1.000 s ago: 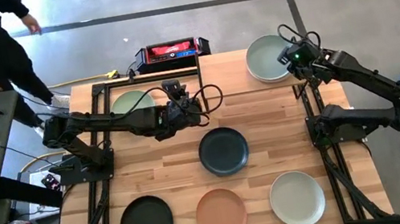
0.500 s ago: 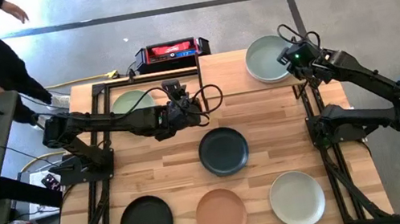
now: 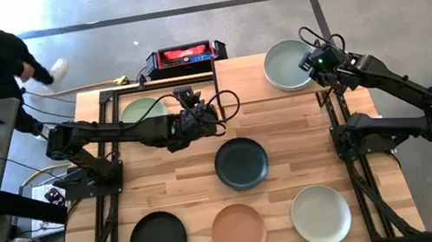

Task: Place and stack plates onto a shelf
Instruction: Stack the gray plate on the orange plate on the shelf

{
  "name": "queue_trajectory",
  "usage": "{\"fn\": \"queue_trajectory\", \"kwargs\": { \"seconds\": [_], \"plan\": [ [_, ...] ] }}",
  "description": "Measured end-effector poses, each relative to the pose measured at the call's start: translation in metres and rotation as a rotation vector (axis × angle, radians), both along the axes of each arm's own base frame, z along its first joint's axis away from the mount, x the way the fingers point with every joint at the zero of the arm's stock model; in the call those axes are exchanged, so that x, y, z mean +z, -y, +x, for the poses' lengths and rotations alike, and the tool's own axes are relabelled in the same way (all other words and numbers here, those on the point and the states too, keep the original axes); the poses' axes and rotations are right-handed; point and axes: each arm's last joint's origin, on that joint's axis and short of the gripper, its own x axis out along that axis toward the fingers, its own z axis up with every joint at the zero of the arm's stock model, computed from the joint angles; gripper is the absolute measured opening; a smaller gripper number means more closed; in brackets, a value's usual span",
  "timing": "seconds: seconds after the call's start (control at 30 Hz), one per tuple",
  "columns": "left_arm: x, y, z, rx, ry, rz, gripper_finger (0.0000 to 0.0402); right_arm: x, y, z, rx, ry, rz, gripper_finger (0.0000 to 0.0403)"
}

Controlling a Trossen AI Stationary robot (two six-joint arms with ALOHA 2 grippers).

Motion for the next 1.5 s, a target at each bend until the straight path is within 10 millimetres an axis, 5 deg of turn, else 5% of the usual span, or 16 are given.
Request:
{"fn": "queue_trajectory", "kwargs": {
  "seconds": [0.7, 0.83, 1.0, 1.5],
  "plan": [
    [-0.004, 0.005, 0.004, -0.182, 0.004, -0.190, 0.0130, 0.001, 0.001, 0.002, -0.011, 0.040, 0.000, 0.0001],
    [0.005, 0.000, 0.010, -0.043, 0.295, -0.204, 0.0130, 0.001, 0.001, 0.002, -0.008, 0.044, 0.000, 0.0001],
    [0.012, -0.003, 0.015, -0.022, 0.459, -0.240, 0.0130, 0.001, 0.001, 0.002, -0.003, 0.038, 0.000, 0.0001],
    [0.015, -0.004, 0.018, -0.035, 0.508, -0.262, 0.0130, -0.001, -0.001, 0.000, 0.001, 0.019, 0.027, 0.0001]
  ]
}}
